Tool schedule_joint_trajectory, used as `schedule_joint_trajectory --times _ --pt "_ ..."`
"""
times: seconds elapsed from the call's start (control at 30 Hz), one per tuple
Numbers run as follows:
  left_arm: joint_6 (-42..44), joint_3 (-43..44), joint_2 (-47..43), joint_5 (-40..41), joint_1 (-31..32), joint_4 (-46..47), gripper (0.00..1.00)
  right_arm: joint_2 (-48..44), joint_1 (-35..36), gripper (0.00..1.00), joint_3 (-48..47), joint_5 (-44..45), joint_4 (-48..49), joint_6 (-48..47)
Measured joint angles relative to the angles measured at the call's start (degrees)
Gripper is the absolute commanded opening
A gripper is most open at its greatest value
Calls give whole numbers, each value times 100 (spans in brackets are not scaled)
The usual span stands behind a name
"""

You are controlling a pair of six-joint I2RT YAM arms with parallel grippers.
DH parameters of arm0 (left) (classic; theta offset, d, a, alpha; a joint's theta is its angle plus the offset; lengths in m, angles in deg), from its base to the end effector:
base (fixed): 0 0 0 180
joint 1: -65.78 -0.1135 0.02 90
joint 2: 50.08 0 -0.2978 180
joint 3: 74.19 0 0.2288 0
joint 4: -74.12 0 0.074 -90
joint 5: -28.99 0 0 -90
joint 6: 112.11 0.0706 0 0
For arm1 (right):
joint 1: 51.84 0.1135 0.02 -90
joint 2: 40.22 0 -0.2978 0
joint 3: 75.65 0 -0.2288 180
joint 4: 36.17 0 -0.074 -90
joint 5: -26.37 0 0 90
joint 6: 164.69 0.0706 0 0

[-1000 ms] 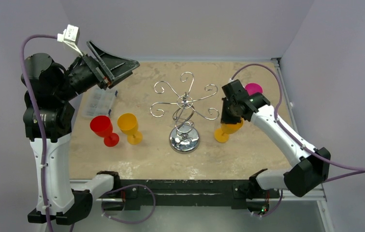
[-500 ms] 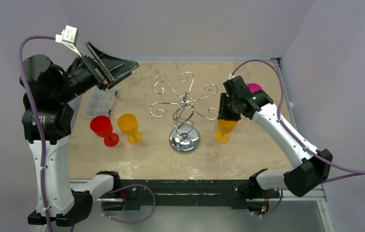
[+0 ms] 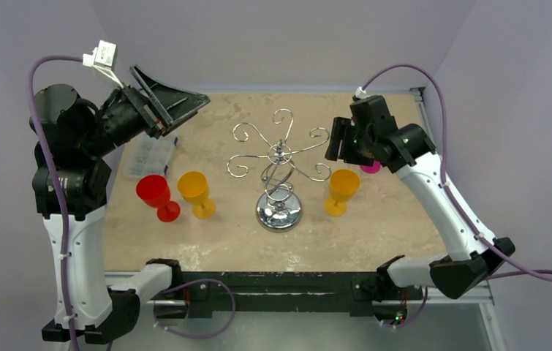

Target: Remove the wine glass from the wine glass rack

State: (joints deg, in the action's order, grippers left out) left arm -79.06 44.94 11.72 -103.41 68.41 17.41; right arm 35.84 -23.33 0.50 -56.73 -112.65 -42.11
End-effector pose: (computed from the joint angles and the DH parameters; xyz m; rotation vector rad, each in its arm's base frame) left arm 0.1266 -0.0535 0.5699 -0.1746 1.7335 -1.3606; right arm 0.2200 0.1099 0.4010 0.1421 2.4372 0.3409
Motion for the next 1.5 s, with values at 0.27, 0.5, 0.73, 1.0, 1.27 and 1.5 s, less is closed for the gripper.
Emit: schedule_joint_trajectory --times 0.27,0.5,0.73,1.0,1.27,1.5 --pt "614 284 24 448 0 -597 94 -555 0 67 -155 522 -11 -321" --pt "1615 442 -164 1346 0 -1257 94 -1757 0 96 455 1130 590 -566" --pt "2481 -448 -868 2509 0 -1475 94 -2743 0 99 1141 1733 992 -780" --pt "2826 -1211 -1342 3025 0 -1480 94 -2973 0 99 1167 1954 992 -796" --pt "2970 -1268 -1425 3086 0 -1467 94 -3084 0 99 1217 1858 992 -776" --pt "2977 -1268 -1432 3093 0 -1436 94 -3012 0 99 1207 1694 997 -664"
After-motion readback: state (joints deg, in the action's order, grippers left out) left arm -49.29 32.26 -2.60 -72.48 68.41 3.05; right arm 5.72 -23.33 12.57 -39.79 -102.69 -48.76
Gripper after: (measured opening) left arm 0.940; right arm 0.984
